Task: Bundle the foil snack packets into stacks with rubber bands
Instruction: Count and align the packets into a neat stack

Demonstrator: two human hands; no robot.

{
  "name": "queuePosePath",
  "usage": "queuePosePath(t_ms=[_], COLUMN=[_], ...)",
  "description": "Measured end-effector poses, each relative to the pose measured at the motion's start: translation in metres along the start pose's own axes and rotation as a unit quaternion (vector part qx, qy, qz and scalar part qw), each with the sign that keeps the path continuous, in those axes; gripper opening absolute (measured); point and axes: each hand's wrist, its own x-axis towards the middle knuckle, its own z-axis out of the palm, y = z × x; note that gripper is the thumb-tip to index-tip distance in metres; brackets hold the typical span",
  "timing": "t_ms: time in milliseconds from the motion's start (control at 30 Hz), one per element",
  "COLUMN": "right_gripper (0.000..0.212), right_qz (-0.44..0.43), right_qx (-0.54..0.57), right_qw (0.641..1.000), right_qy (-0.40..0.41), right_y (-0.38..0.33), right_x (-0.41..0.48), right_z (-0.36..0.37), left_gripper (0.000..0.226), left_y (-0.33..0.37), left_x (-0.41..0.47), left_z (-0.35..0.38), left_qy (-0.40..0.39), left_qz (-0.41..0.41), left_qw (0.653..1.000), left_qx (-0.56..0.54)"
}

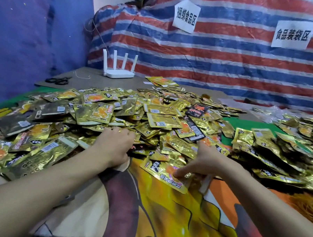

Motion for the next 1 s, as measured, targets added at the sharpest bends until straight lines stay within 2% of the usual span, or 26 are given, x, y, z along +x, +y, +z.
queuePosePath(t_ms=[33, 100, 300, 433, 533, 567, 600, 633, 667, 733, 833, 900, 1000], right_gripper=[0.152, 0.140, 0.062, 0.044, 0.034, 0.049, 0.074, 0.091, 0.092, 0.070, 0.040, 0.023, 0.023], right_qz=[-0.003, -0.010, -0.038, -0.057, -0.090, -0.110, -0.132, -0.152, -0.171, -0.186, -0.194, -0.201, -0.205], right_qx=[0.006, 0.011, 0.011, -0.010, -0.024, -0.005, 0.011, 0.018, 0.007, -0.044, -0.058, -0.011, 0.126], right_qw=[1.000, 1.000, 0.999, 0.998, 0.994, 0.992, 0.989, 0.986, 0.983, 0.980, 0.972, 0.960, 0.924], right_qy=[-0.008, -0.018, -0.019, 0.036, 0.064, 0.066, 0.070, 0.068, 0.063, 0.063, 0.122, 0.194, 0.299], right_y=[-0.004, -0.011, -0.024, -0.031, -0.035, -0.036, -0.038, -0.040, -0.042, -0.046, -0.049, -0.050, -0.050], right_x=[0.002, 0.008, 0.020, 0.020, 0.018, 0.017, 0.016, 0.016, 0.015, 0.013, 0.010, 0.007, 0.006], right_z=[-0.001, -0.001, 0.003, 0.004, 0.008, 0.010, 0.012, 0.013, 0.015, 0.019, 0.023, 0.023, 0.016], left_gripper=[0.043, 0.044, 0.028, 0.030, 0.025, 0.024, 0.023, 0.023, 0.022, 0.019, 0.016, 0.010, 0.009], left_y=[0.003, 0.007, 0.009, 0.001, -0.004, -0.006, -0.008, -0.010, -0.012, -0.016, -0.021, -0.023, -0.024], left_x=[0.002, 0.006, 0.015, 0.011, 0.003, 0.000, -0.002, -0.004, -0.004, -0.003, -0.003, -0.006, -0.009], left_z=[0.002, 0.007, 0.010, 0.001, -0.005, -0.008, -0.011, -0.014, -0.018, -0.026, -0.038, -0.046, -0.056], left_qy=[0.003, 0.014, 0.048, 0.076, 0.109, 0.121, 0.132, 0.144, 0.159, 0.191, 0.224, 0.235, 0.231], left_qz=[-0.016, -0.045, -0.071, -0.080, -0.076, -0.076, -0.077, -0.078, -0.078, -0.083, -0.100, -0.114, -0.151], left_qw=[1.000, 0.999, 0.996, 0.990, 0.970, 0.957, 0.941, 0.923, 0.905, 0.872, 0.813, 0.753, 0.646], left_qx=[0.005, 0.016, 0.007, -0.084, -0.204, -0.251, -0.301, -0.349, -0.387, -0.443, -0.528, -0.604, -0.711])
